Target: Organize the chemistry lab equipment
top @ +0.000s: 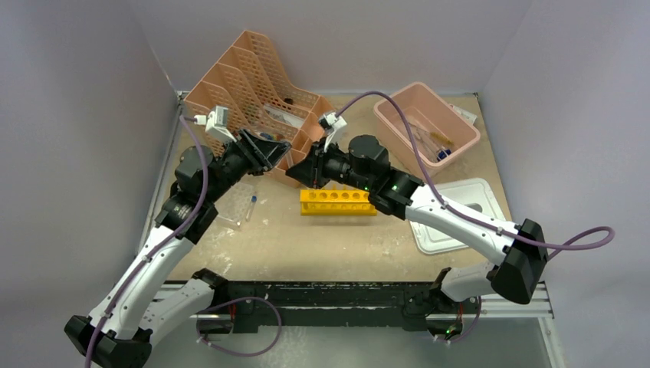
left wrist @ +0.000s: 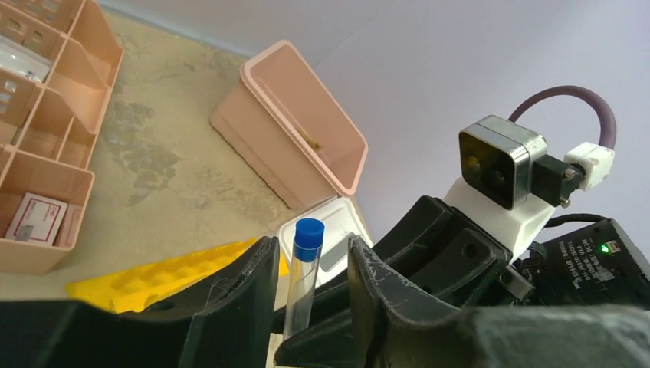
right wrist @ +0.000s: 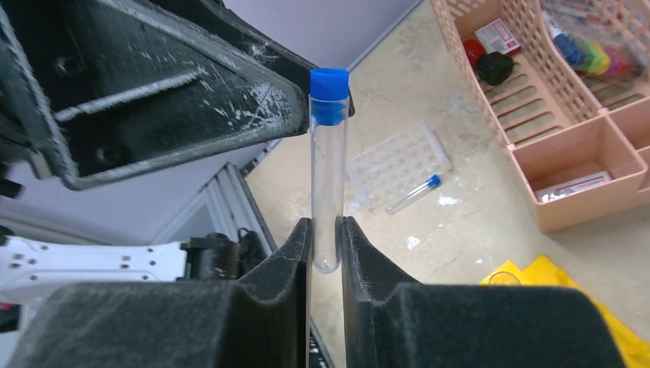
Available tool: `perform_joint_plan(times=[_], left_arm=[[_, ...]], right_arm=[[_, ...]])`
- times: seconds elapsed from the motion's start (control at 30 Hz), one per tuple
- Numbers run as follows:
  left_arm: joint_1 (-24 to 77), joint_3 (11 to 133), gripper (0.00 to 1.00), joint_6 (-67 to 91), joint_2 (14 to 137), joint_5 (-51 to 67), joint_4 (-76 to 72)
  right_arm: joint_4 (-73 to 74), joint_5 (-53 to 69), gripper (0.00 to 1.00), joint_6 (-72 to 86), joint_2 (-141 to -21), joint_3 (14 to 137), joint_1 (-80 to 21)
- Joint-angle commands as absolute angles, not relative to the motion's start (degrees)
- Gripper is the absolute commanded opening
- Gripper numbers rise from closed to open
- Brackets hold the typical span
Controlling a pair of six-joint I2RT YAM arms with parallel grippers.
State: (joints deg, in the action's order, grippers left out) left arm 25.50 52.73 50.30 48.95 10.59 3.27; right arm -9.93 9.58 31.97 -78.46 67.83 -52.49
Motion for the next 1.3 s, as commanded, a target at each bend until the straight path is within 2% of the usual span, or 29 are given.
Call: perform_joint_plan(times=[0.0, 0.07, 0.17, 0.37, 0.47, 0.7, 0.9, 1.17, 1.27], left_arm=[[25.22, 60.05, 0.43, 51.64, 49.57, 10.25, 12.99], [25.22, 63.59, 0.49, 50.87, 51.38, 11.41, 21.22], [25.22, 67.18, 0.5, 48.91, 53.45, 14.71, 28.23], [25.22, 70.4, 0.5, 44.84, 53.87, 16.97, 34.01], [25.22, 71.53, 0.54, 40.87, 55.23, 17.46, 38.42], [25.22, 71.29, 0.57, 39.31, 57.11, 20.29, 38.06], [25.22, 70.34, 0.42, 40.14, 57.7, 24.0, 36.08], [25.22, 69.22, 0.44, 42.32, 58.58, 26.13, 33.76], [25.22, 68.66, 0.39, 42.56, 59.03, 26.25, 33.36]], right_arm=[[-12.13, 10.02, 0.13, 19.88, -76.59, 67.08, -52.52], [-11.92, 11.11, 0.13, 14.63, -75.36, 65.52, -52.64], [-11.71, 14.16, 0.13, 7.66, -73.59, 63.46, -52.59], [-8.32, 15.56, 0.13, -2.41, -72.48, 62.34, -52.62], [-7.64, 14.81, 0.14, -5.83, -72.22, 62.5, -52.6], [-2.49, 13.45, 0.14, -17.23, -72.42, 65.25, -52.62], [-2.14, 12.67, 0.13, -19.73, -72.83, 65.09, -52.65], [-2.67, 14.48, 0.12, -20.98, -72.65, 64.44, -52.65], [-2.73, 15.1, 0.12, -21.16, -72.6, 64.16, -52.62]])
